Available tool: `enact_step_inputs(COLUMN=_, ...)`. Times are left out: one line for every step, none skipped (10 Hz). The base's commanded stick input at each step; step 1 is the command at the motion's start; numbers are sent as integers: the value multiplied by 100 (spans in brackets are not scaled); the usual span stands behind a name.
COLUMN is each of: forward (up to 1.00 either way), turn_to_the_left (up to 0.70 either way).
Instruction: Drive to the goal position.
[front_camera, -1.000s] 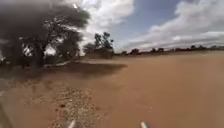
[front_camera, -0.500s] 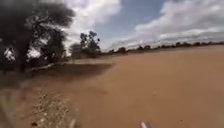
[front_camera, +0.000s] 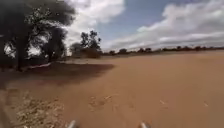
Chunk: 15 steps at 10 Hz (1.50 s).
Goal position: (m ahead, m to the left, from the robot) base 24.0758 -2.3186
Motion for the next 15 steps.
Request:
enact_step_inputs(forward=70, turn_to_the_left=0)
enact_step_inputs(forward=70, turn_to_the_left=27)
enact_step_inputs(forward=70, turn_to_the_left=20)
enact_step_inputs(forward=70, turn_to_the_left=0)
enact_step_inputs(forward=70, turn_to_the_left=0)
enact_step_inputs(forward=70, turn_to_the_left=0)
enact_step_inputs(forward=70, turn_to_the_left=0)
enact_step_inputs(forward=70, turn_to_the_left=0)
enact_step_inputs(forward=70, turn_to_the_left=0)
enact_step_inputs(forward=70, turn_to_the_left=0)
enact_step_inputs(forward=70, turn_to_the_left=0)
enact_step_inputs(forward=70, turn_to_the_left=0)
enact_step_inputs(forward=70, turn_to_the_left=0)
enact_step_inputs(forward=70, turn_to_the_left=0)
enact_step_inputs(forward=70, turn_to_the_left=0)
